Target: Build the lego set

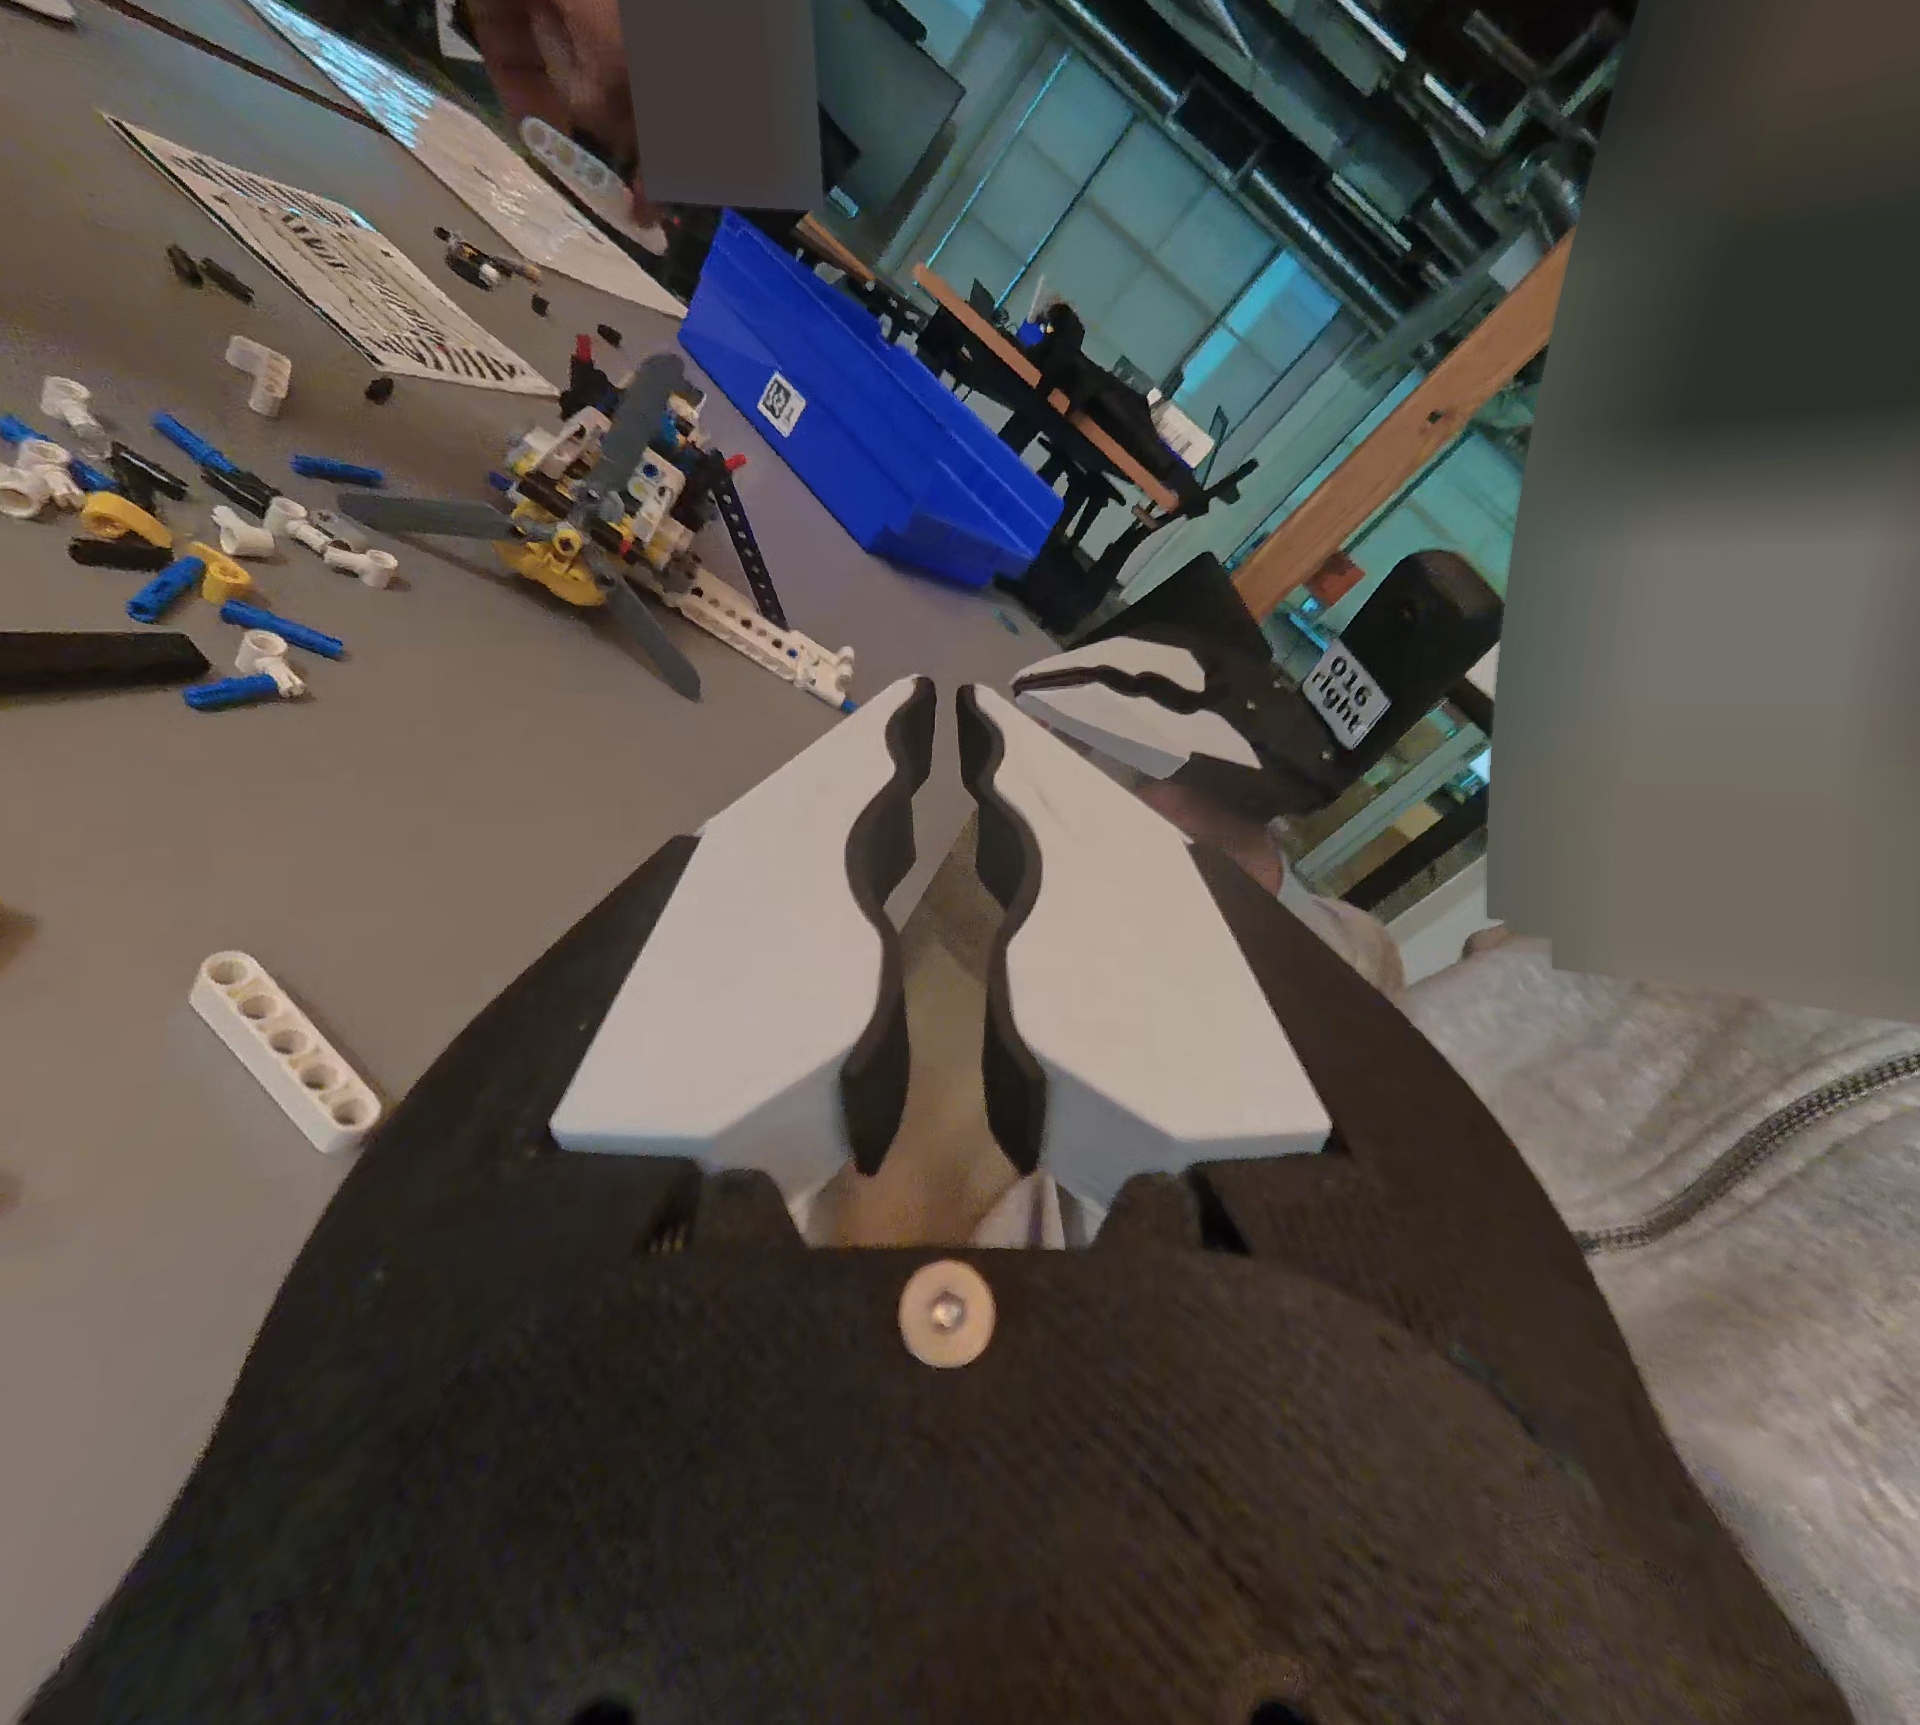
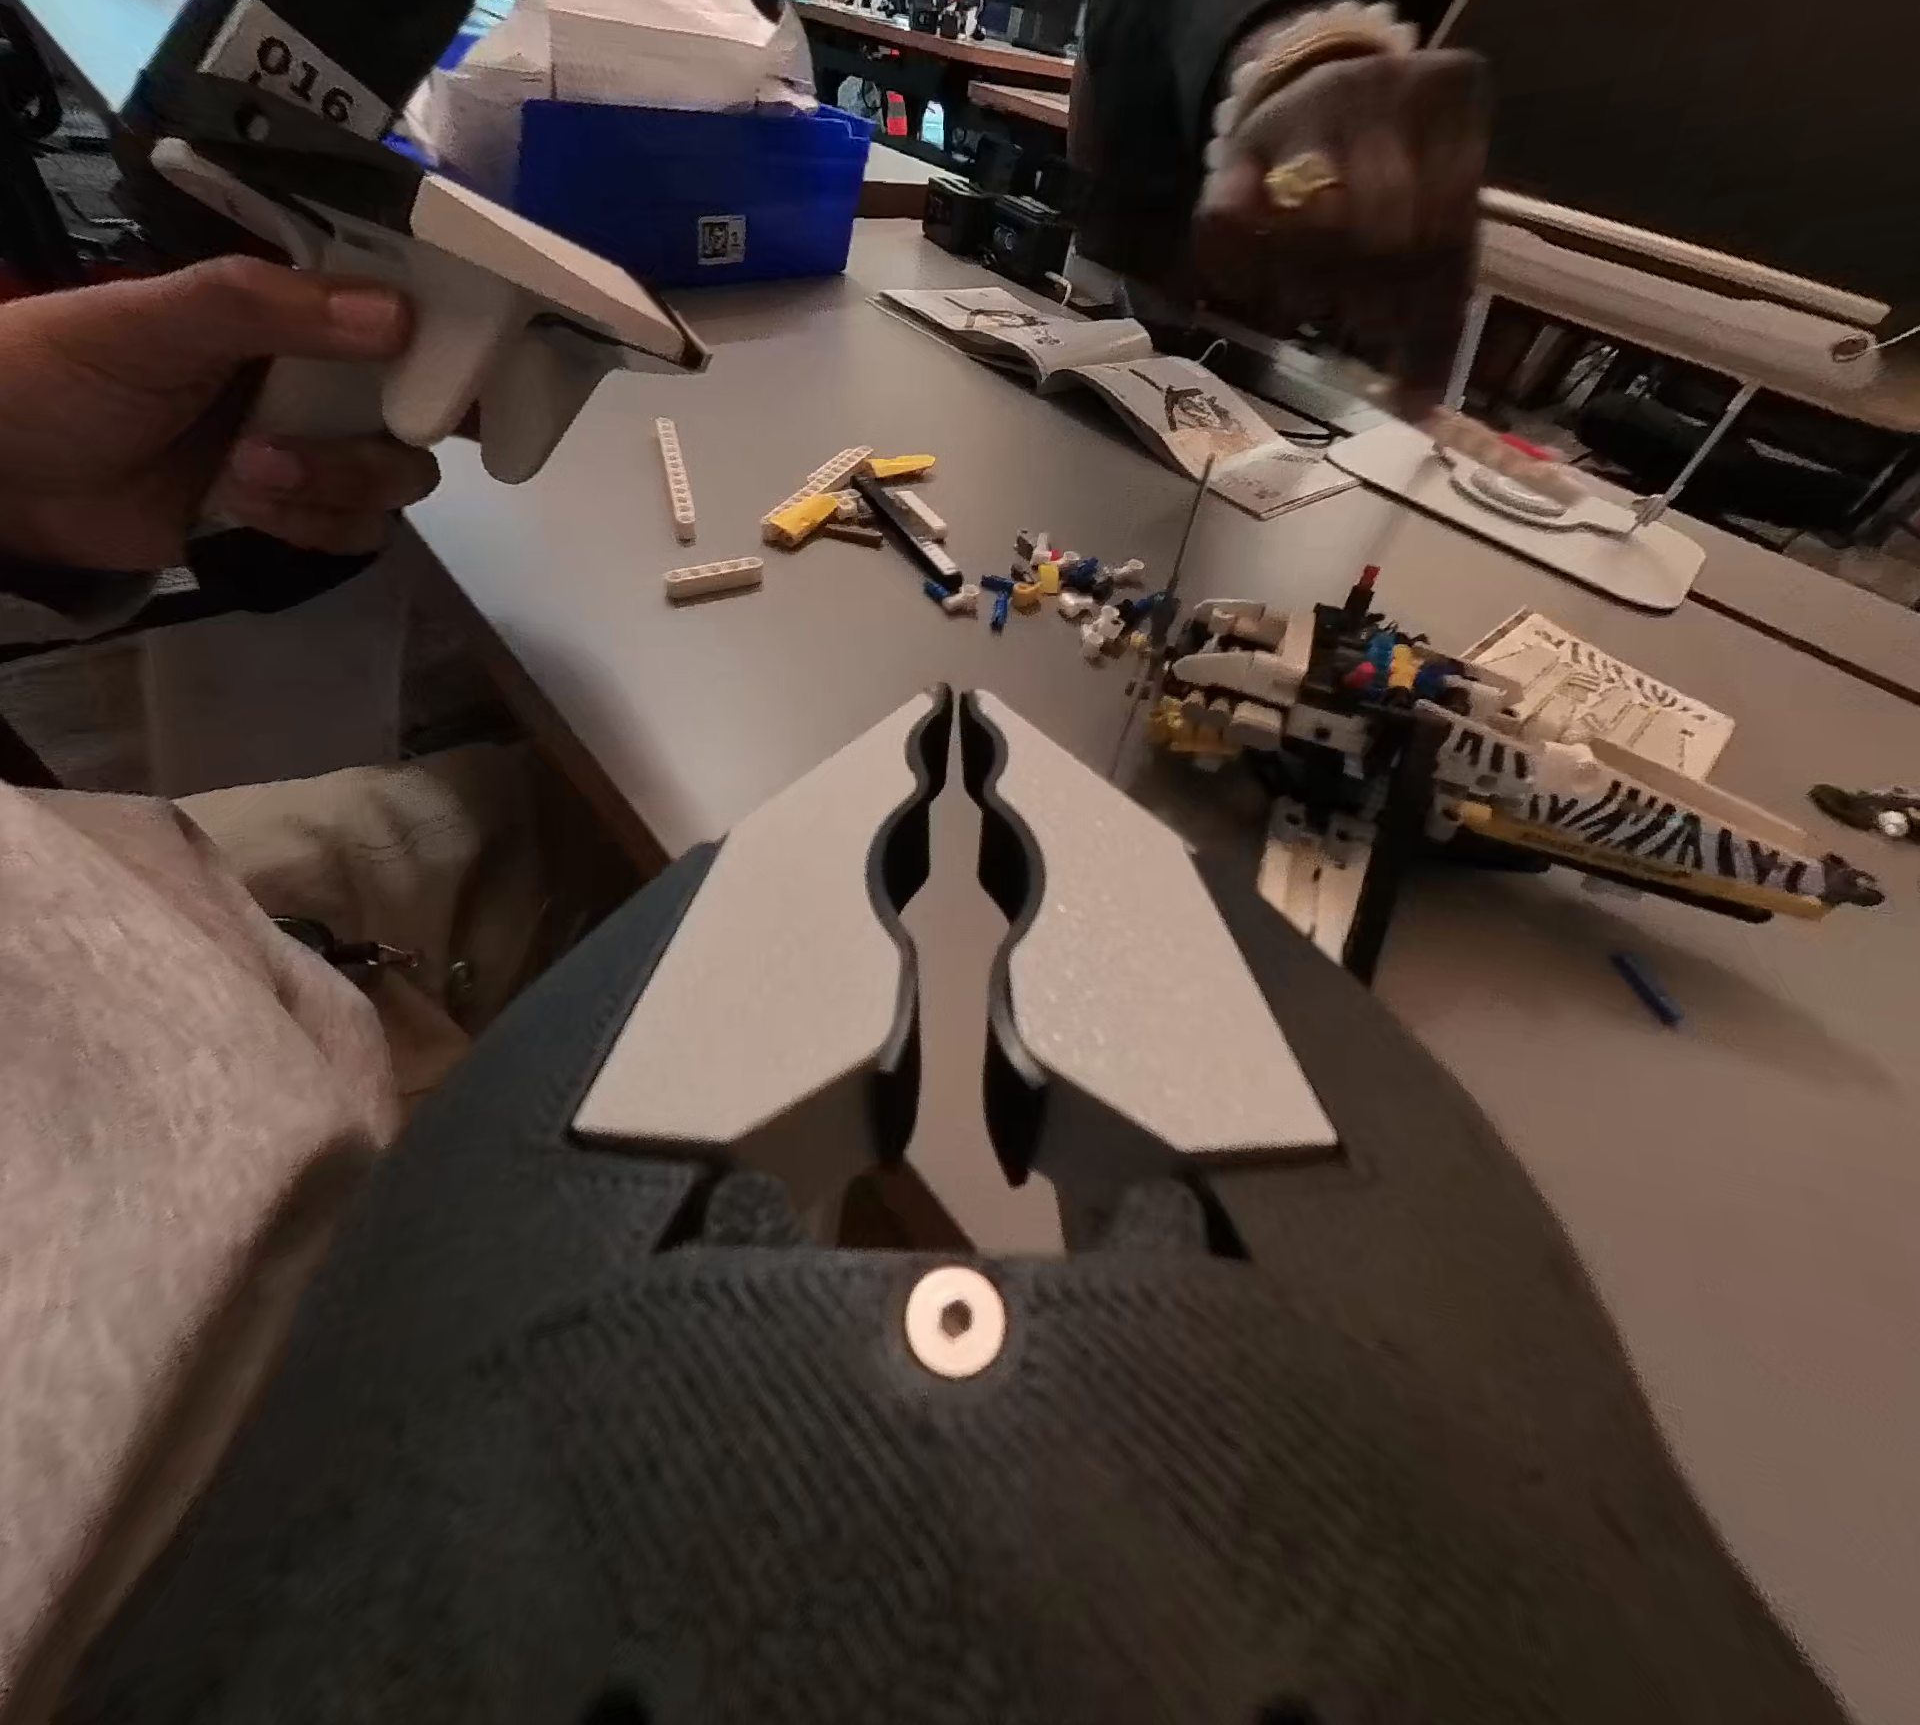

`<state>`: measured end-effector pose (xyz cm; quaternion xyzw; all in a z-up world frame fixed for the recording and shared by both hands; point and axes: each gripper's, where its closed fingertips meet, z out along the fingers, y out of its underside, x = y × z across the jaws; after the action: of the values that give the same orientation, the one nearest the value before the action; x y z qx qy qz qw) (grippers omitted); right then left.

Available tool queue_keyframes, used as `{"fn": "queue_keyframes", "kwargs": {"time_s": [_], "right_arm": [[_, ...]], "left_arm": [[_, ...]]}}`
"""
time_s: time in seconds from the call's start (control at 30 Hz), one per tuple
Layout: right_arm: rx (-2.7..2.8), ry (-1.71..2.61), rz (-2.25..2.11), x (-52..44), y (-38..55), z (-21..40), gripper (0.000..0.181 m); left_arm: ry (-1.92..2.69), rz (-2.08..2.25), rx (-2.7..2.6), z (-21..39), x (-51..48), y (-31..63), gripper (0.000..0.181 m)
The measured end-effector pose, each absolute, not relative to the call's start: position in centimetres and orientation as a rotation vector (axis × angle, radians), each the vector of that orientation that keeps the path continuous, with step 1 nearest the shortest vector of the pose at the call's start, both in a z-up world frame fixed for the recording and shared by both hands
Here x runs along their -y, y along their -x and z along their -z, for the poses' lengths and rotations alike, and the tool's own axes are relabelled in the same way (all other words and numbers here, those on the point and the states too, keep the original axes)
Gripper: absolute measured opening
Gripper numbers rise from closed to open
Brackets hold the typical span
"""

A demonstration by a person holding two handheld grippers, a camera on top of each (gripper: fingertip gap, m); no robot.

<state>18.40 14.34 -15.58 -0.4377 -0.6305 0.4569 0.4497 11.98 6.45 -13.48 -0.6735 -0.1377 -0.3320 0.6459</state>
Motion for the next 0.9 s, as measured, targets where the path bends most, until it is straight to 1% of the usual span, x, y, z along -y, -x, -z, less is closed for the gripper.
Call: {"fn": "queue_keyframes", "kwargs": {"time_s": [0.3,0.4,0.5,0.6,0.73,0.8,0.87,0.9], "right_arm": [[1.683,1.08,-1.094,-12.0,-22.5,18.2,0.001],[1.744,1.091,-1.066,-11.4,-23.6,19.9,0.0],[1.779,1.122,-1.061,-10.8,-24.4,21.5,0.0],[1.779,1.13,-1.072,-10.3,-24.8,22.2,0.002],[1.759,1.112,-1.092,-9.7,-24.8,22.2,0.001],[1.753,1.101,-1.056,-9.9,-24.8,22.3,0.001],[1.739,1.093,-1.006,-10.5,-24.9,22.7,0.0],[1.732,1.09,-0.995,-10.7,-25.0,22.9,0.0]], "left_arm": [[1.613,0.701,0.233,15.0,-5.8,-16.2,0.002],[1.701,0.614,0.168,16.9,-5.6,-17.8,0.002],[1.935,0.537,0.077,22.2,-5.3,-20.9,0.002],[2.236,0.524,-0.004,28.9,-4.5,-24.3,0.008],[2.619,0.421,-0.092,36.8,-3.7,-25.2,0.032],[2.716,0.512,-0.093,38.8,-3.9,-26.2,0.032],[2.738,0.597,-0.065,39.5,-4.9,-27.0,0.025],[2.764,0.559,-0.089,40.0,-5.3,-26.8,0.022]]}}
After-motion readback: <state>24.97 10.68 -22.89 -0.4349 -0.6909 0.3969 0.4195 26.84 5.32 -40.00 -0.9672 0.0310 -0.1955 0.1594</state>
